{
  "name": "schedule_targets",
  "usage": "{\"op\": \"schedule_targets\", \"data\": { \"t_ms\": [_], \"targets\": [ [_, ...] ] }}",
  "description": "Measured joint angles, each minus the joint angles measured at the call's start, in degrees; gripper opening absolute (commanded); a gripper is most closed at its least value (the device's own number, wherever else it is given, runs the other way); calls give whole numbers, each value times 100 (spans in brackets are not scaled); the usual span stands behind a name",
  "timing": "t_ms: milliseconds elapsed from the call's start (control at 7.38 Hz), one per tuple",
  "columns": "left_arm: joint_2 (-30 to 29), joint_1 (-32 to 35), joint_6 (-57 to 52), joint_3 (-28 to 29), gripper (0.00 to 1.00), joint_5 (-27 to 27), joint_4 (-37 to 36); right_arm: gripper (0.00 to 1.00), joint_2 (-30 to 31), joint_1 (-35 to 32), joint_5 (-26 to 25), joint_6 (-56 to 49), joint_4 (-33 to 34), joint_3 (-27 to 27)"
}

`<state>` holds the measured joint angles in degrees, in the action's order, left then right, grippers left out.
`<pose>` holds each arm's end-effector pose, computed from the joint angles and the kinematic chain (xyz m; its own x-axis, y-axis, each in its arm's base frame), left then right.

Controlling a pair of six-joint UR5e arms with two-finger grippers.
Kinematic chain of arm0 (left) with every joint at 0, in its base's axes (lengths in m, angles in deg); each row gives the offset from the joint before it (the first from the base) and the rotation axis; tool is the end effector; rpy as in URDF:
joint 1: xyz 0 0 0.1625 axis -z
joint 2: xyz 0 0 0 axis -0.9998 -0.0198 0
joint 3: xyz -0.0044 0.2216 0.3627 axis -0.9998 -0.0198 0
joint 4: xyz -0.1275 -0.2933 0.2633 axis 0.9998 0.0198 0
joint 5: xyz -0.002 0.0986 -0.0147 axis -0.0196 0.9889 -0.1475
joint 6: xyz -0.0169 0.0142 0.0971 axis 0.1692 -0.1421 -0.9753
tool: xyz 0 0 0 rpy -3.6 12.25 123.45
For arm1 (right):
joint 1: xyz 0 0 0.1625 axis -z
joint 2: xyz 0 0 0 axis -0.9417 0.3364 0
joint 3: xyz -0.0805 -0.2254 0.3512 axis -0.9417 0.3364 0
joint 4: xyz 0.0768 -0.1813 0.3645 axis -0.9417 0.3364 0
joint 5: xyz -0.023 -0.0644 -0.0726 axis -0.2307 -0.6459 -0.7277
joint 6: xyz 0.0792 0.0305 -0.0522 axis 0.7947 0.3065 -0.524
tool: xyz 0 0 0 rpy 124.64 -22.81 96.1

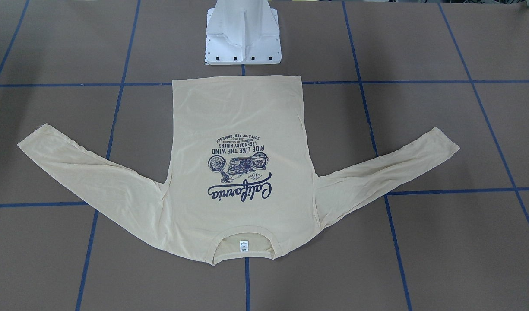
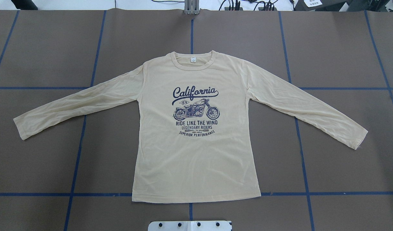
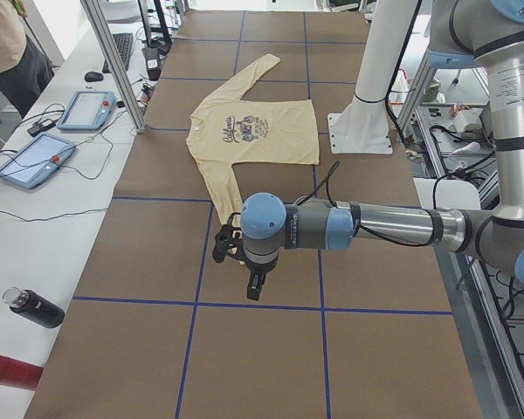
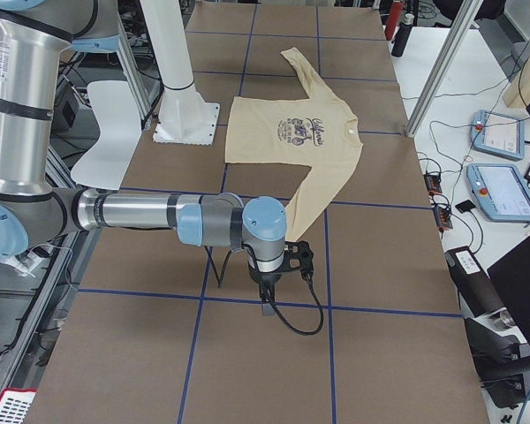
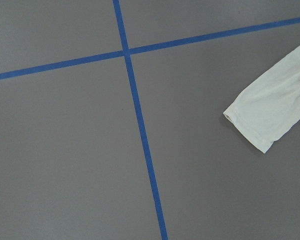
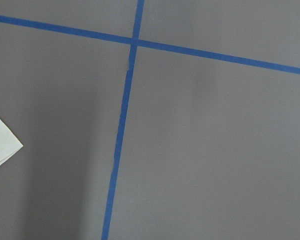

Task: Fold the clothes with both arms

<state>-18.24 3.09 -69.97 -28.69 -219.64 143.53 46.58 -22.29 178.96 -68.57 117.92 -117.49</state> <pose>-0.0714 -0.3936 0.6053 0.6467 0.2107 -0.7331 -0.1021 0.9763 0.1906 0.0887 -0.3969 0.6378 0.7705 -0.1382 0.6222 0.0918 0.9901 0.1063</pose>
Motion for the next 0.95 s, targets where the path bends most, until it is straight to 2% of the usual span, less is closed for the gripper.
{"op": "schedule_targets", "data": {
  "t_ms": [406, 677, 948],
  "targets": [
    [0, 2, -26, -199, 100, 5, 35, 100, 0, 0, 27, -5, -2, -184],
    [-42, 6, 0, -567, 100, -3, 126, 100, -19, 5, 181, 34, -201, -382],
    [-240, 6, 16, -685, 100, -8, 484, 100, -44, 8, 518, 81, -1248, -421]
  ]
}}
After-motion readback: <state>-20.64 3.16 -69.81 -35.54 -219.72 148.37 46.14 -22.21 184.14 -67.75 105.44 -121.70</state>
